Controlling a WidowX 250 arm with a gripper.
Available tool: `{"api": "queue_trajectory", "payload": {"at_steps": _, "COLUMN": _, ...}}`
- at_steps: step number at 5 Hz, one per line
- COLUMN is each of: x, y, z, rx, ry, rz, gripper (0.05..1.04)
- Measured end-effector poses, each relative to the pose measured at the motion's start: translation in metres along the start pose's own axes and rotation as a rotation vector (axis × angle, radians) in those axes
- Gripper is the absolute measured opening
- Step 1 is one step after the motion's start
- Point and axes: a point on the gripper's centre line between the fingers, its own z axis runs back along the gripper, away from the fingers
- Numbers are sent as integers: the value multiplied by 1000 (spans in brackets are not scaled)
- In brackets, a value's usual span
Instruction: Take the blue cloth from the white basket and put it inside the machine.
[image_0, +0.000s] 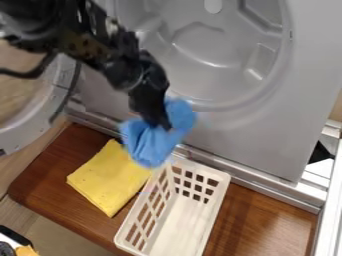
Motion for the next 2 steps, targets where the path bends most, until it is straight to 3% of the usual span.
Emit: {"api": "queue_trajectory", "payload": {"at_steps": 2, "x": 48, "y": 16, "z": 2, "rx": -29, "ry": -113, "rz": -42, "gripper": 55}}
